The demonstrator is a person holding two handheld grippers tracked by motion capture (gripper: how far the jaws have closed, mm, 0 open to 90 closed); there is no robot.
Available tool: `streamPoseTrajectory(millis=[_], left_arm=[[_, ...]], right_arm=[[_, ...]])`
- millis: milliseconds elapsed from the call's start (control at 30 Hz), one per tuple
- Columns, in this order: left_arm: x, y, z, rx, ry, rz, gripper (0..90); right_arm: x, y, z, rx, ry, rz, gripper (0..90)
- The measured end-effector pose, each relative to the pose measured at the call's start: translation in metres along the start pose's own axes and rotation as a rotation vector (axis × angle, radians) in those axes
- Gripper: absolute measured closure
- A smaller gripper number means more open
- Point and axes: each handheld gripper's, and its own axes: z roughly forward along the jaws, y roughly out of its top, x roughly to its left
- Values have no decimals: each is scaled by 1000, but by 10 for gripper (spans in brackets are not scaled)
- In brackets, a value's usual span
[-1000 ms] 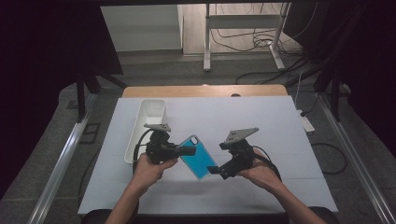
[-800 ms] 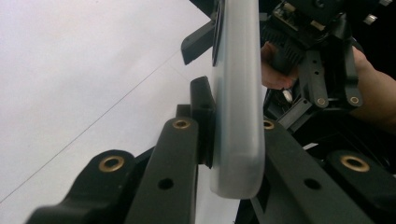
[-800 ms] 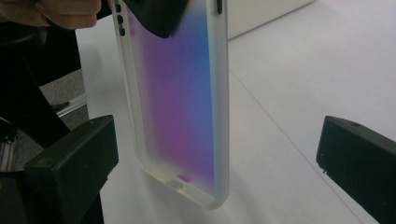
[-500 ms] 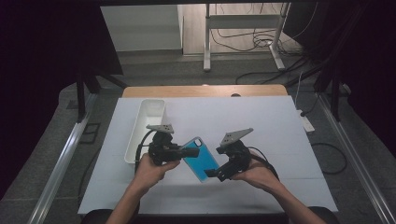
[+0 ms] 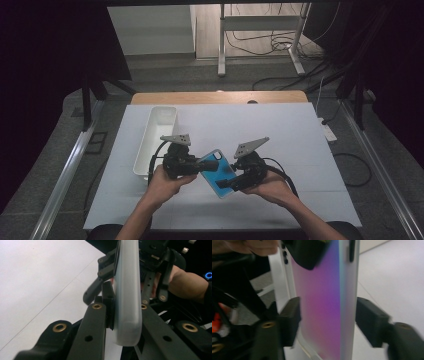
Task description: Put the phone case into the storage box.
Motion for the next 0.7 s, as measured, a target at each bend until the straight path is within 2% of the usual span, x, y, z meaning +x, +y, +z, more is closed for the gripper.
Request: streamPoseTrajectory(millis=[33, 67, 133, 233, 333, 367, 433, 500, 700], left_arm=[[-1, 0, 1, 2, 2, 11, 852], [-2, 0, 1, 6, 3, 15, 852], [-2, 0, 2, 7, -3, 17, 852], [0, 0, 3, 6, -21, 14, 847], [0, -1, 3, 0, -11, 18, 747], [0, -1, 3, 0, -11, 18, 707], [0, -1, 4, -1, -6, 23, 700], [0, -1, 4, -8, -2, 27, 686], [-5, 2, 3, -15, 76, 49, 602]], right_arm=[[0, 0, -1, -3, 10, 2, 472], [-2, 0, -1, -14, 45, 6, 547], [-2, 0, -3, -27, 77, 5, 628], [-4, 0, -4, -31, 105, 4, 674], [-8, -2, -5, -39, 144, 4, 809], [-8, -2, -5, -39, 144, 4, 809], [-8, -2, -6, -41, 168, -6, 852], [-5, -1, -7, -32, 142, -21, 853], [-2, 1, -10, -53, 79, -36, 854]])
